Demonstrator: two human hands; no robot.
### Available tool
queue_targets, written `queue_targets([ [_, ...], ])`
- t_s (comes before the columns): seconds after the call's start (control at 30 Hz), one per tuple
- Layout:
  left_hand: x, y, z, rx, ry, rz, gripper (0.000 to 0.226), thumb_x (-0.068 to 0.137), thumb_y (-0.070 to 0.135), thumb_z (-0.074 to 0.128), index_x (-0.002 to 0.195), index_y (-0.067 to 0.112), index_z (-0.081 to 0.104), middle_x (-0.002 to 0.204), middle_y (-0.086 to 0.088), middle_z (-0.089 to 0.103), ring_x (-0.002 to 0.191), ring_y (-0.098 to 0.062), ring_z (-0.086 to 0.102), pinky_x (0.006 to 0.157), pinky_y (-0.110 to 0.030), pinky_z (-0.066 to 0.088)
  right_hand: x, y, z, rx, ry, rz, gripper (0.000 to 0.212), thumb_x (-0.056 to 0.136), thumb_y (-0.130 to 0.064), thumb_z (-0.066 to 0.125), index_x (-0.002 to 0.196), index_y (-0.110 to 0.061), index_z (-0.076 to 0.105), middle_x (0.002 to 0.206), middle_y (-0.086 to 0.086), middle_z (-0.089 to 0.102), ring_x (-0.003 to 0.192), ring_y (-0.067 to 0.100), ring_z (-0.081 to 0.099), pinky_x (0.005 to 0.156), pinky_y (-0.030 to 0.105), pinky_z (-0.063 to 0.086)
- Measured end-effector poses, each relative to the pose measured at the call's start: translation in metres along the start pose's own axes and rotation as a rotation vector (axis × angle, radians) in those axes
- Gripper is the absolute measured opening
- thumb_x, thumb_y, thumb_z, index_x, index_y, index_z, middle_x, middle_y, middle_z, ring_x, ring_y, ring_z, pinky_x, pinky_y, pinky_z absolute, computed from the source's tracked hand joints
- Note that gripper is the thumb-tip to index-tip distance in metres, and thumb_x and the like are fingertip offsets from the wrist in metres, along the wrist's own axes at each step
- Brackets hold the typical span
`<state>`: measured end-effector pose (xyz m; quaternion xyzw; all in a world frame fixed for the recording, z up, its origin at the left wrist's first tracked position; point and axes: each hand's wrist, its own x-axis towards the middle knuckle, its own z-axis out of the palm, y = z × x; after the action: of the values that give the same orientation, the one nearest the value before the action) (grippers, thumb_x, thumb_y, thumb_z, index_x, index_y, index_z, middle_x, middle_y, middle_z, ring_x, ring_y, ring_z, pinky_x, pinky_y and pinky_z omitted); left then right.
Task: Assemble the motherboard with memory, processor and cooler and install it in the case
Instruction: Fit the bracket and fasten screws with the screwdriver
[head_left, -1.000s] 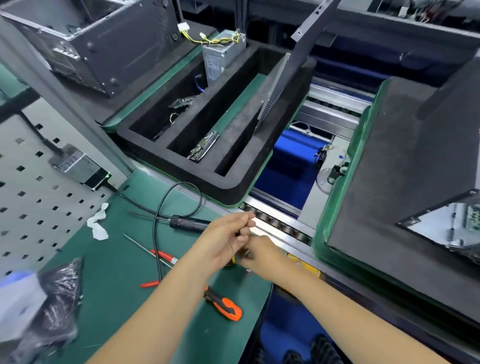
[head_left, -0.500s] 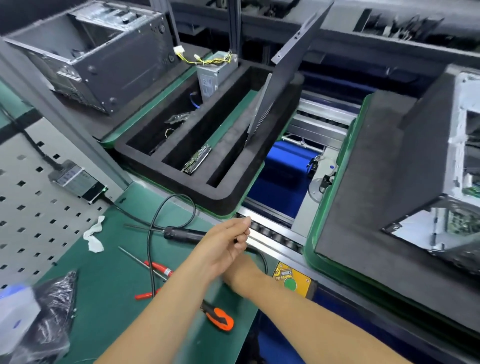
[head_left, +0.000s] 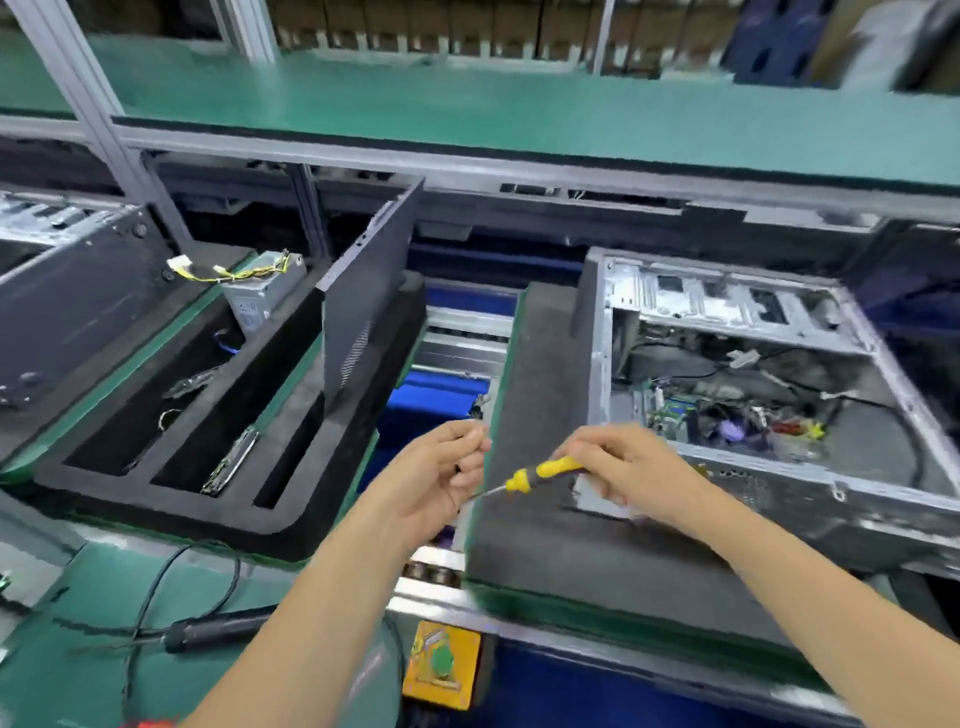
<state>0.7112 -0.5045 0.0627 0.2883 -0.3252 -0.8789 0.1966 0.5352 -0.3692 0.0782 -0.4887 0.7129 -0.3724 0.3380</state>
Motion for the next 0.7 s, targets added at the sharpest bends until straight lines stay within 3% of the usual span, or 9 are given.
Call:
queue_targets([
  [0.07, 0.016, 0.003, 0.043, 0.043, -0.069, 0.020, 0.011, 0.094, -0.004, 0.047, 0.095, 0.000, 0.057, 0.077, -0.008, 0.061, 0.040, -0.003, 0.040, 0.038, -0.013, 0.033, -0.015, 0.004, -0.051, 0.082, 0.160, -0.029, 0.028, 0.098, -0.012, 0.046, 0.081, 0.001, 0.064, 0.046, 0.001, 0.055, 0.036, 0.012, 0.048, 0.038, 0.016, 0.035],
  [0.23, 0.059, -0.006, 0.139, 0.137, -0.126, 0.112, 0.017, 0.084, 0.003, 0.060, 0.101, 0.000, 0.061, 0.085, -0.007, 0.072, 0.040, -0.002, 0.040, 0.039, -0.012, 0.034, -0.037, 0.042, -0.147, 0.247, 0.385, -0.019, 0.032, 0.100, -0.011, 0.041, 0.083, -0.009, 0.068, 0.057, 0.010, 0.062, 0.038, 0.012, 0.047, 0.034, 0.015, 0.030],
  [0.37, 0.106, -0.030, 0.181, 0.080, -0.003, 0.133, 0.007, 0.092, 0.008, 0.056, 0.092, 0.002, 0.059, 0.069, -0.001, 0.068, 0.035, 0.000, 0.033, 0.032, -0.010, 0.025, -0.035, 0.091, -0.186, 0.433, 0.519, 0.075, 0.021, 0.094, -0.029, 0.056, 0.082, -0.015, 0.066, 0.059, 0.005, 0.049, 0.044, 0.011, 0.038, 0.037, 0.017, 0.027],
  [0.47, 0.138, -0.055, 0.194, 0.077, 0.097, 0.059, 0.008, 0.090, 0.016, 0.061, 0.087, 0.009, 0.061, 0.052, 0.006, 0.050, 0.032, -0.001, 0.026, 0.029, -0.013, 0.017, -0.029, 0.110, -0.200, 0.519, 0.587, 0.072, 0.021, 0.077, -0.037, 0.073, 0.070, -0.019, 0.064, 0.053, 0.002, 0.045, 0.044, 0.012, 0.036, 0.038, 0.019, 0.027],
  [0.53, 0.153, -0.066, 0.196, 0.036, 0.171, -0.021, 0.006, 0.089, 0.018, 0.064, 0.090, 0.012, 0.064, 0.042, 0.009, 0.035, 0.030, -0.003, 0.021, 0.028, -0.015, 0.013, -0.021, 0.114, -0.203, 0.546, 0.603, 0.062, 0.023, 0.078, -0.033, 0.073, 0.061, -0.023, 0.061, 0.050, 0.005, 0.048, 0.041, 0.014, 0.036, 0.037, 0.020, 0.027],
  [0.7, 0.185, -0.081, 0.192, -0.023, 0.276, -0.054, 0.005, 0.086, 0.016, 0.067, 0.088, 0.014, 0.063, 0.037, 0.008, 0.037, 0.027, -0.004, 0.020, 0.028, -0.015, 0.015, 0.000, 0.119, -0.208, 0.573, 0.568, 0.008, 0.025, 0.085, -0.035, 0.065, 0.063, -0.024, 0.058, 0.063, 0.018, 0.065, 0.040, 0.018, 0.050, 0.035, 0.019, 0.033],
])
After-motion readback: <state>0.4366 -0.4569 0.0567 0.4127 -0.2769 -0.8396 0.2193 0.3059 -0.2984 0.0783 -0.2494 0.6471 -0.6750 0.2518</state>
